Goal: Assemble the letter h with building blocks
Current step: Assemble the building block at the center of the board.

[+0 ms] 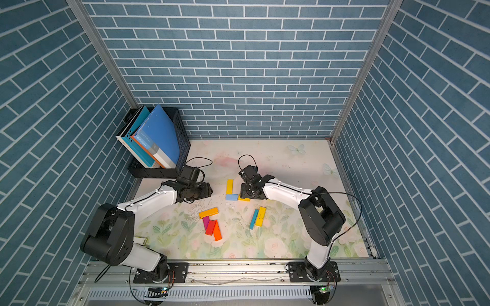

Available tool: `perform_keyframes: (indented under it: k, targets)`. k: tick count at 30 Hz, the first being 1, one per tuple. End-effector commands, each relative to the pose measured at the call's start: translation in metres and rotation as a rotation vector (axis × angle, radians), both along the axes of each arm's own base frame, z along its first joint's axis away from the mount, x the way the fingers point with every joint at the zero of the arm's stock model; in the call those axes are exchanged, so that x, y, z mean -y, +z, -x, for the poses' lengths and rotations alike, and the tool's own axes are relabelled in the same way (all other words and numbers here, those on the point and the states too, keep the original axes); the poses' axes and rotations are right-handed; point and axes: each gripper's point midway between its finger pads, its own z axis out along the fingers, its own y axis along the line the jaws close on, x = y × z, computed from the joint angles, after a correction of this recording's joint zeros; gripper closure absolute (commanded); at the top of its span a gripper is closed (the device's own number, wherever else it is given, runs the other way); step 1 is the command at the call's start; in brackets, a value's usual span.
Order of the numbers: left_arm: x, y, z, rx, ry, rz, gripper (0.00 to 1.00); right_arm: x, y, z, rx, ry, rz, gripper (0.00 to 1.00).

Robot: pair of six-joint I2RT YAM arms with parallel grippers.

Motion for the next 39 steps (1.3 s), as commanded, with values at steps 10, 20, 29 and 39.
perform_keyframes:
  k: [10,20,29,39]
  targets:
    - [0.001,0.0,0.003,0.001,-0.007,-0.002,0.35,-0.017,-0.039,-0.003,-0.148,-0.17,-0.15,0.3]
    - [0.001,-0.001,0.003,0.0,-0.006,0.001,0.35,-0.028,-0.047,-0.006,-0.15,-0.123,-0.16,0.32]
    - [0.001,-0.003,0.004,-0.002,-0.009,0.0,0.35,-0.032,-0.044,-0.011,-0.129,-0.106,-0.166,0.34]
    - [0.001,-0.005,0.005,-0.007,-0.007,0.001,0.35,-0.034,-0.044,-0.014,-0.121,-0.098,-0.164,0.35]
